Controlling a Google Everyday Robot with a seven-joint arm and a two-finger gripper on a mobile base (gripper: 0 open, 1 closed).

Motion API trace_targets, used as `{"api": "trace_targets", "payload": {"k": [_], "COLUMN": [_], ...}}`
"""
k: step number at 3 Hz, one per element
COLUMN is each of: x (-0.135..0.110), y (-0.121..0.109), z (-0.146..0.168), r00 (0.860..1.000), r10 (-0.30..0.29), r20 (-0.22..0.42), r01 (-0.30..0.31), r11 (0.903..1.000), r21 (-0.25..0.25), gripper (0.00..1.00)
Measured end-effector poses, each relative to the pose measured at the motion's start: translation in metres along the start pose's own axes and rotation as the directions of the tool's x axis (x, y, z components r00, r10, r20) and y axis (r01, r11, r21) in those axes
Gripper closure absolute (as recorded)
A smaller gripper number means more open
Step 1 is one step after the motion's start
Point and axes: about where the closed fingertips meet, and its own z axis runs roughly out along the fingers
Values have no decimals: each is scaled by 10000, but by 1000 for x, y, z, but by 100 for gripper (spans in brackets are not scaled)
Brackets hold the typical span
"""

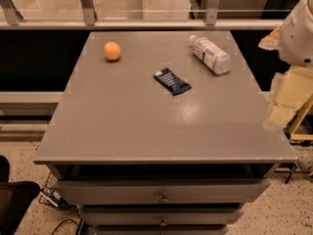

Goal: Pick rxbar blueberry

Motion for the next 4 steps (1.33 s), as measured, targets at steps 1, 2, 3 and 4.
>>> {"api": "trace_targets", "payload": {"k": [1,2,3,4], "x": [0,0,-8,-19], "y": [0,-10,-37,-59], "z": [0,2,12,46], "r00": [10000,9983,9805,9145], "r10": [4,529,1680,3212], "r20": [2,242,1021,2459], "r01": [-4,-537,-1776,-3503], "r11": [10000,9980,9797,9329], "r21": [5,337,930,841], "gripper": [0,0,0,0]}}
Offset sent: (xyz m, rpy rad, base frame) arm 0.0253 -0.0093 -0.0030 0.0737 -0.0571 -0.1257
